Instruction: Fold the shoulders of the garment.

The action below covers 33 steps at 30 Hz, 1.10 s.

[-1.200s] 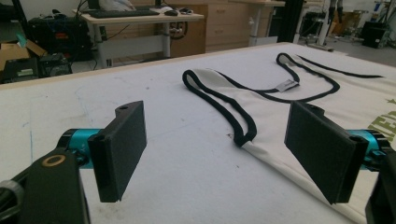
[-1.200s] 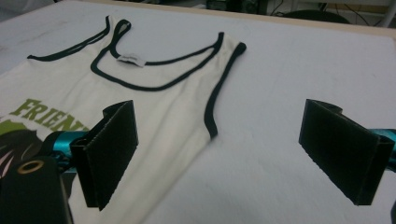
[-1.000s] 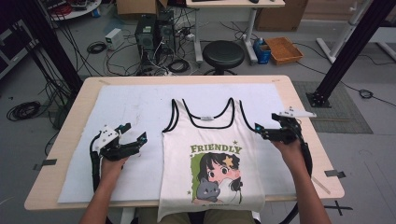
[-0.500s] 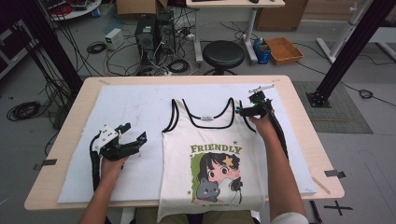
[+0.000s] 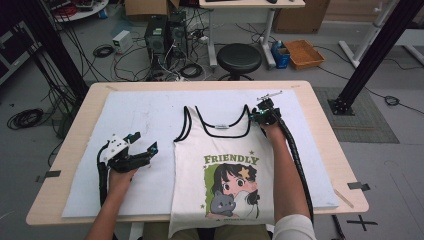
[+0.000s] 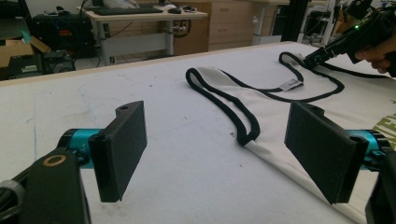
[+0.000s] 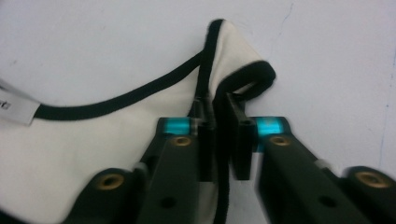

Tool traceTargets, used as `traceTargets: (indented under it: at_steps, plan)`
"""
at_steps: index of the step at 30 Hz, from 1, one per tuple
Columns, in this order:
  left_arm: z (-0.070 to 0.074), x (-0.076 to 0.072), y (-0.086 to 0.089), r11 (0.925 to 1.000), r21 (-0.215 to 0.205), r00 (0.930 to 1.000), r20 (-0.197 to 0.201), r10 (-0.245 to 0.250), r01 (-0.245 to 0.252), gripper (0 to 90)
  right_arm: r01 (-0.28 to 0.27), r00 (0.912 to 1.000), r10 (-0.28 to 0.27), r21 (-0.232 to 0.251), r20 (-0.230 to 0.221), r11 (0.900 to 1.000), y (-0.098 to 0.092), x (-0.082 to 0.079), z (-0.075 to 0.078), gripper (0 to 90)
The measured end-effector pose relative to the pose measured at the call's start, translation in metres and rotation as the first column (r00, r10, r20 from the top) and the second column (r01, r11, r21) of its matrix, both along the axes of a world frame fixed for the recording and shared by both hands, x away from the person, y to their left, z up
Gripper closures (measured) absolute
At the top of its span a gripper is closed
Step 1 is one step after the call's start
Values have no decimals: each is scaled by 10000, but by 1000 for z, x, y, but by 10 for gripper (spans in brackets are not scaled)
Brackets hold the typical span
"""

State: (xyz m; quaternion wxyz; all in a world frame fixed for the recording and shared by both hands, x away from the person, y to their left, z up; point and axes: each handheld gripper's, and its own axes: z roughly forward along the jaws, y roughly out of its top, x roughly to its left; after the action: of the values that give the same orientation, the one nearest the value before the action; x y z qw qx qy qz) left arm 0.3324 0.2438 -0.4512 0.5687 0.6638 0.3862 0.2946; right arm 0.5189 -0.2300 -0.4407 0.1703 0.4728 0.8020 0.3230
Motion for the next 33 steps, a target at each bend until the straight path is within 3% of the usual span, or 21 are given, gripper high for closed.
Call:
traceTargets:
  at_steps: [2,5,6,9,10,15,17,19,20,21,22,23,24,27,28,29,30,31,33]
  plan:
    - [0,0,0,10000,-7,10000,-5,12,-12,210,-186,9997,192,-361,162,9992,1,-2,2,860]
    - [0,0,0,10000,5,10000,-9,-1,1,210,-285,9986,290,-109,448,9995,0,-6,8,862]
    - [0,0,0,10000,-5,10000,-12,11,-11,210,-472,9939,455,144,1008,9988,-2,-12,16,863]
    - [0,0,0,10000,-54,10000,-12,22,-22,210,-834,9868,792,247,1410,9962,-4,-22,24,863]
    - [0,0,0,10000,-71,10000,-5,-9,9,211,-1332,9743,1240,371,1880,9904,-7,-35,30,863]
    - [0,0,1,10000,-95,10000,-44,9,-9,210,-2442,9389,2254,417,2602,9688,-15,-73,36,863]
    - [0,0,0,10000,-77,10000,-15,14,-14,211,-2747,9290,2540,418,2693,9606,-19,-88,34,863]
    - [0,0,0,10000,-89,10000,-26,23,-23,211,-2840,9258,2676,239,2670,9585,-20,-94,32,863]
    - [0,0,1,10000,-80,10000,-41,26,-27,213,-3116,9195,2916,366,2635,9495,-23,-105,27,863]
    - [0,0,1,10000,-79,10000,-51,20,-20,213,-3116,9195,2916,366,2635,9495,-23,-105,27,863]
    - [0,0,1,10000,-73,10000,-61,32,-32,216,-3376,9130,3158,436,2581,9403,-24,-117,22,863]
    - [0,0,1,10000,-73,10000,-61,32,-32,216,-3376,9130,3158,436,2581,9403,-24,-117,22,863]
    - [0,1,1,10000,-96,10000,-64,20,-20,217,-3606,9057,3402,378,2530,9320,-24,-127,17,861]
    - [0,1,1,9999,-153,9999,-112,62,-63,219,-3710,9044,3544,277,2375,9282,-26,-134,11,815]
    - [0,1,1,9998,-181,9999,-136,71,-73,219,-3511,9166,3328,479,2213,9351,-29,-137,7,524]
    - [0,2,1,9998,-167,9999,-149,55,-57,219,-3283,9275,3058,777,2148,9414,-31,-137,7,465]
    - [0,2,2,9999,-131,9998,-180,42,-44,219,-3283,9275,3058,777,2148,9414,-31,-137,7,465]
    - [0,2,2,9999,-153,9998,-195,51,-54,219,-3054,9289,2683,1183,2553,9449,-37,-139,13,431]
    - [0,2,1,9998,-160,9998,-202,76,-80,219,-2979,9271,2561,1234,2737,9466,-39,-139,16,407]
